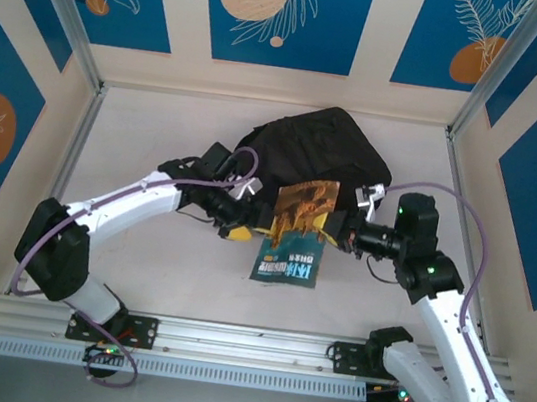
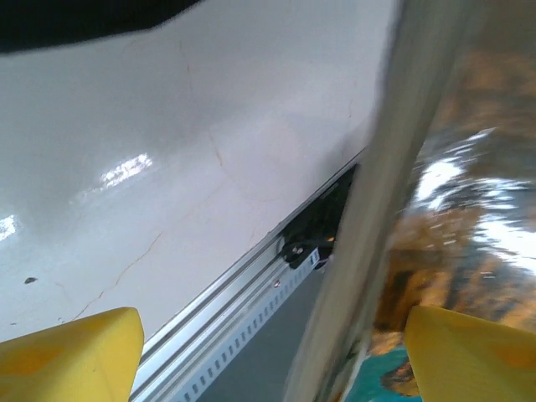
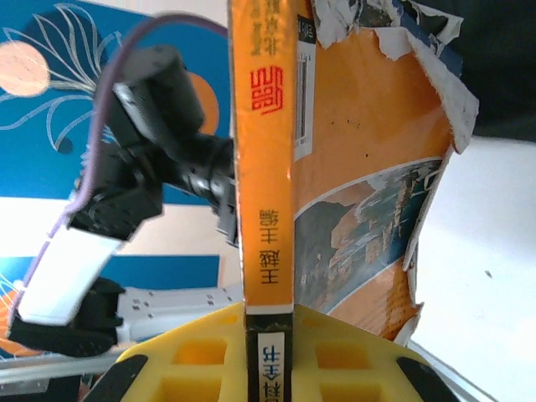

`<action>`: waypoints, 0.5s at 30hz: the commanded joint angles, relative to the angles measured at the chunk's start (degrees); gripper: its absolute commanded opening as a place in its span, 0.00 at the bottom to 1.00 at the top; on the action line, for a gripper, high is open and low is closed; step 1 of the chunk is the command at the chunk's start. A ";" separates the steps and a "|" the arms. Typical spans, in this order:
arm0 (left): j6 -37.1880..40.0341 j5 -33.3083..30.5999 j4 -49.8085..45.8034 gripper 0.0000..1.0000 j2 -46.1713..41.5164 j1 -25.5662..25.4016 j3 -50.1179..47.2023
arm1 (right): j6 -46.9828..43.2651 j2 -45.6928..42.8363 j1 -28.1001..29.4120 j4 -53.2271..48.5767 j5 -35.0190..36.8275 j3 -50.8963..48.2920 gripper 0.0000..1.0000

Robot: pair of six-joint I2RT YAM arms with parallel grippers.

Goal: Pack the student bag
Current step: Pass the book.

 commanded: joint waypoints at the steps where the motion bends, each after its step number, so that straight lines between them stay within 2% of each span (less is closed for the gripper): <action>1: -9.41 -0.78 2.75 0.82 -3.12 2.92 0.85 | 6.64 1.37 1.77 5.44 11.46 5.54 0.00; 4: -17.09 -3.94 6.12 0.83 -4.63 4.03 1.13 | 10.19 5.03 4.72 3.01 26.45 11.17 0.00; 7: -26.61 -8.87 10.74 0.87 -7.72 4.73 0.83 | 12.97 9.57 6.95 4.03 38.34 15.59 0.00; 10: -35.06 -14.53 12.93 0.92 -11.25 5.62 0.79 | 15.39 15.54 8.38 5.84 45.84 20.53 0.00; 15: -47.10 -16.87 13.40 0.94 -11.04 4.99 4.75 | 18.42 24.19 10.18 12.42 50.66 25.90 0.00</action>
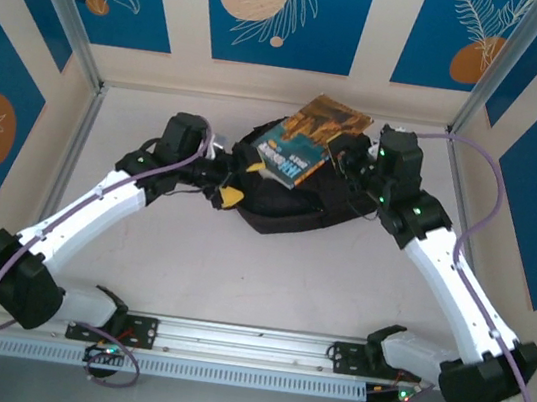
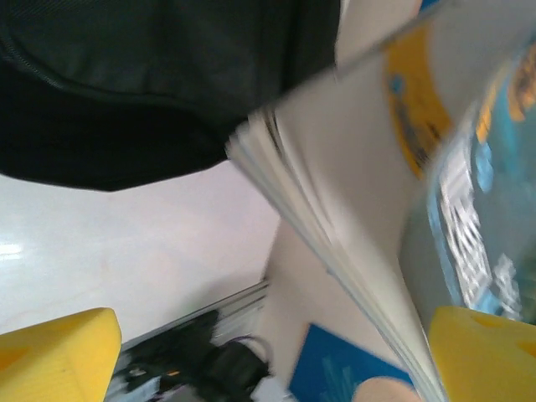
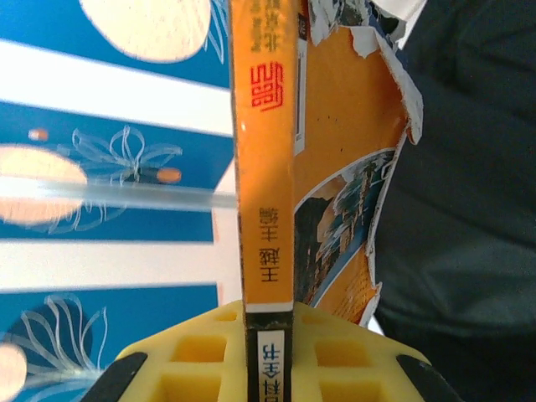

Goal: Pack the student bag
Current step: Pass the book.

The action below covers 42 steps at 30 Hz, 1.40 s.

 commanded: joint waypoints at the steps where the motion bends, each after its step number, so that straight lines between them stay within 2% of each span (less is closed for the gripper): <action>1: -12.62 -5.63 2.85 0.95 -0.87 -0.35 2.66 | 3.98 4.05 1.54 7.92 8.35 5.15 0.00; 9: -21.19 -18.75 10.06 0.98 -3.72 -4.49 1.64 | 8.61 10.19 4.62 14.51 9.87 7.86 0.00; 13: -25.72 -23.47 16.35 0.94 -3.24 -5.59 -2.10 | 10.61 10.47 6.59 15.97 10.58 7.60 0.00; 17: -25.22 -25.69 18.36 0.85 -0.91 -5.55 -0.76 | 11.95 9.14 8.90 17.91 11.72 5.53 0.00; 22: -24.41 -29.90 18.36 0.62 -0.66 -4.43 -0.71 | 13.27 4.89 11.17 17.31 13.54 1.27 0.00; 28: -22.08 -30.38 18.59 0.33 -1.55 -2.62 -1.23 | 14.11 -0.92 13.92 14.14 15.45 -4.49 0.00; 33: -17.96 -29.63 20.01 0.06 -1.53 -2.64 -0.70 | 11.83 -2.54 14.17 9.96 14.05 -5.66 0.00; 34: -16.76 -29.55 20.34 0.01 -1.73 -2.67 -0.58 | 10.47 -2.53 13.95 9.29 13.16 -5.35 0.04; 35: -15.52 -29.54 20.53 0.00 -1.90 -2.67 -0.55 | 9.66 -2.61 13.71 7.69 12.48 -4.88 0.11; 37: -12.88 -29.25 20.32 0.00 -2.42 -2.66 -0.46 | 7.56 -2.99 12.58 4.91 10.61 -4.57 0.33; 39: -10.65 -28.62 20.34 0.00 -3.08 -2.56 -0.55 | 4.73 -4.05 10.87 2.06 8.03 -4.78 0.50; 42: -4.19 -26.64 19.36 0.00 -4.42 -2.22 0.10 | -2.89 -7.60 8.81 -2.91 6.76 -6.00 0.63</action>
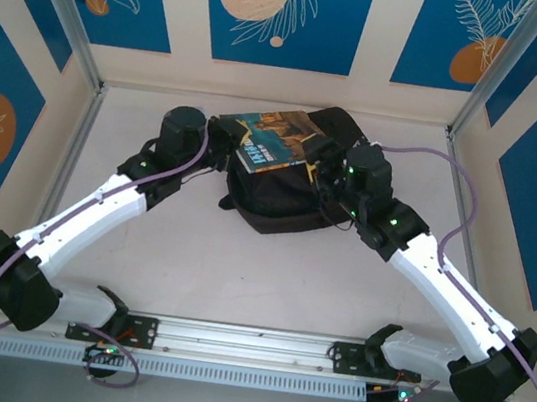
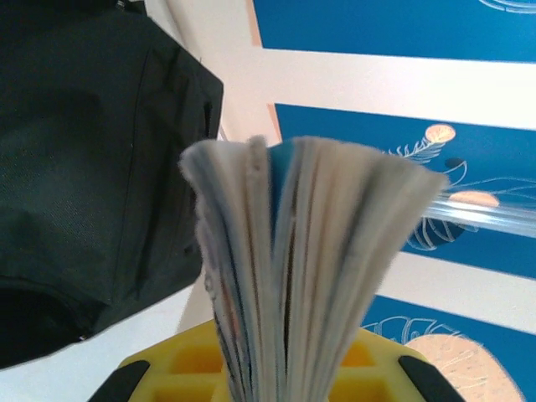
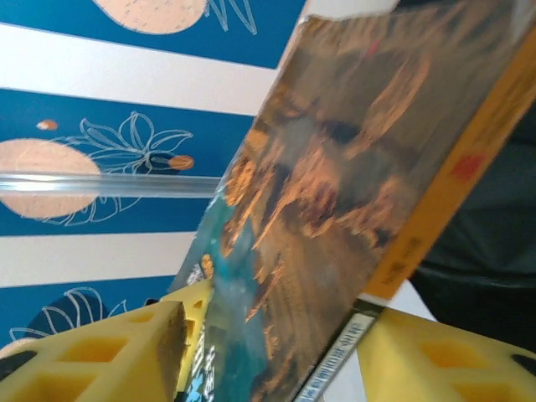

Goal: Pack the student bag
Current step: Pass the book.

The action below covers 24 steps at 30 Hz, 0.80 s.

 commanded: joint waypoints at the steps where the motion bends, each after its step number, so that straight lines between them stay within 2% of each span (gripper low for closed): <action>1: 10.63 1.66 0.66 0.00 -3.96 0.77 1.54 | -10.31 -6.06 -3.43 -6.83 -3.98 -1.87 0.64; 5: 25.60 6.70 -3.02 0.00 -7.28 1.32 3.28 | -20.84 -10.64 -12.97 -13.35 -17.66 -3.75 0.63; 7: 32.07 10.60 -0.98 0.00 -9.20 1.39 2.42 | -27.24 -10.90 -18.92 -15.13 -28.53 -3.78 0.64; 9: 35.63 15.23 1.28 0.00 -10.52 1.61 1.27 | -31.92 -10.14 -24.46 -15.38 -40.71 -3.95 0.66; 13: 37.00 25.37 6.60 0.00 -10.72 1.97 -0.14 | -37.06 -6.98 -27.79 -15.04 -53.66 -3.61 0.81; 16: 35.41 30.56 10.36 0.00 -10.65 1.96 -1.08 | -36.08 -4.77 -27.29 -10.44 -60.63 -4.65 0.83; 19: 35.10 32.23 11.05 0.00 -11.17 1.97 -1.53 | -31.77 -4.89 -27.23 -1.65 -65.63 -7.74 0.83; 24: 32.80 35.10 13.78 0.00 -11.07 1.93 -2.50 | -17.78 -5.68 -27.09 18.98 -72.36 -14.62 0.78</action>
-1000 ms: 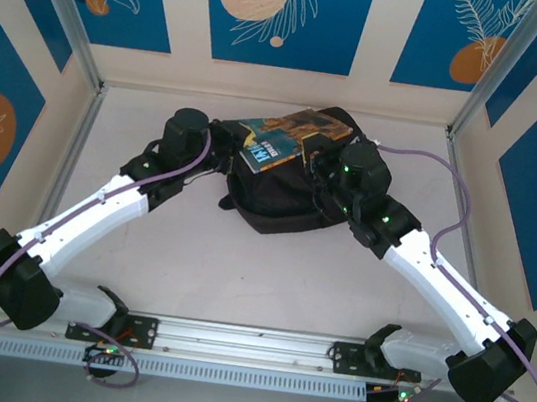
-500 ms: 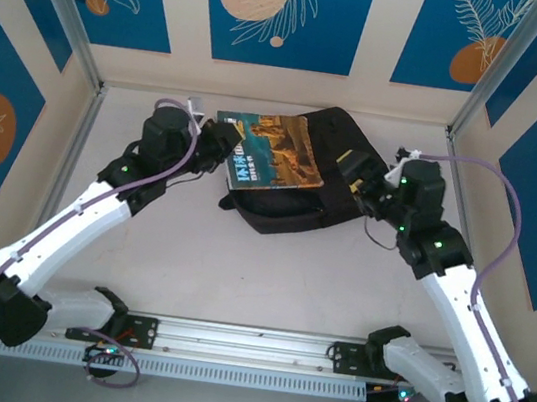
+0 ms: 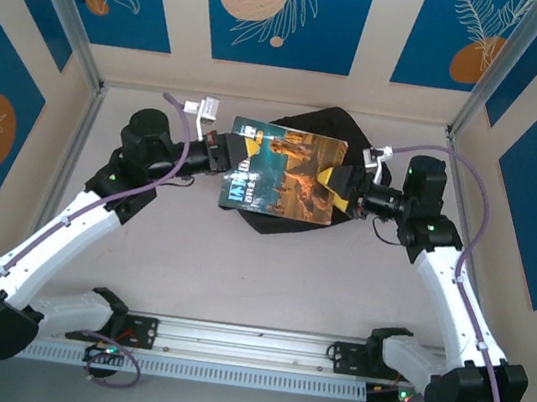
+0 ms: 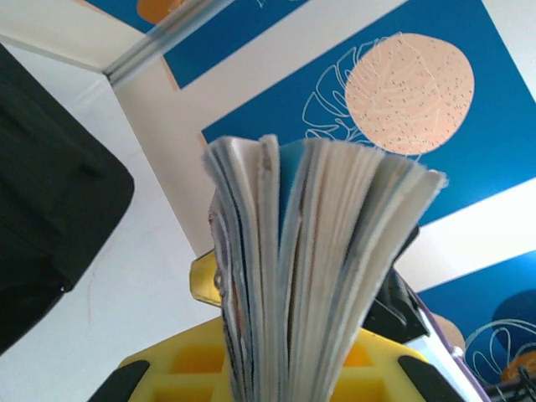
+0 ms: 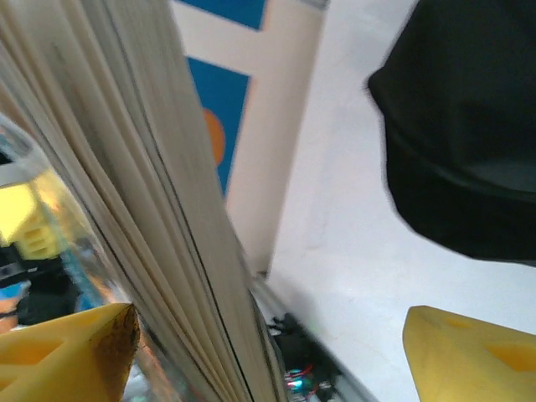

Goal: Pack the student bag
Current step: Pass the book.

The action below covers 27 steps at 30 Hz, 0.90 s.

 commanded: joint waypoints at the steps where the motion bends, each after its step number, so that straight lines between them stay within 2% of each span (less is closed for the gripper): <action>1: -0.73 4.82 6.51 0.00 -1.10 0.55 0.15 | 11.69 -1.27 0.40 18.32 -8.97 -3.82 0.76; 2: -0.65 4.80 6.10 0.00 -1.23 0.55 -0.11 | 14.18 -1.38 0.41 21.61 -9.02 -4.82 0.71; 4: -0.61 5.02 5.43 0.00 -1.36 0.55 -0.54 | 15.80 -2.08 0.08 22.72 -8.12 -5.50 0.53; 6: -0.24 5.11 3.79 0.00 -1.28 0.55 -0.62 | 14.39 -3.51 -0.48 19.89 -6.24 -5.61 0.22; 8: -0.12 5.58 2.34 0.00 -1.10 0.56 -0.60 | 11.84 -4.86 -1.36 16.16 -4.99 -4.99 0.00; 9: 0.23 5.80 0.71 0.04 -0.89 0.55 -0.34 | 10.20 -5.31 -1.87 13.79 -4.79 -4.44 0.00; 10: 0.84 5.98 -0.76 0.13 -0.75 0.58 -0.09 | 8.59 -5.48 -2.31 11.22 -4.95 -3.74 0.00; 13: 4.13 7.67 -3.26 0.26 -1.22 0.49 -0.38 | 3.15 -5.88 -2.95 4.04 -5.17 -1.56 0.00; 17: 7.56 9.26 -5.01 0.34 -2.39 0.34 -1.29 | -0.58 -6.38 -2.92 -0.52 -5.29 -0.94 0.00; 22: 8.45 12.75 -3.37 0.35 -2.07 -0.87 -2.60 | -2.91 -6.31 -2.88 -3.12 -6.10 -0.66 0.00; 27: 11.08 12.95 -6.17 0.29 -2.28 -1.54 -3.61 | -2.70 -6.01 -2.00 -2.85 -7.25 -0.72 0.00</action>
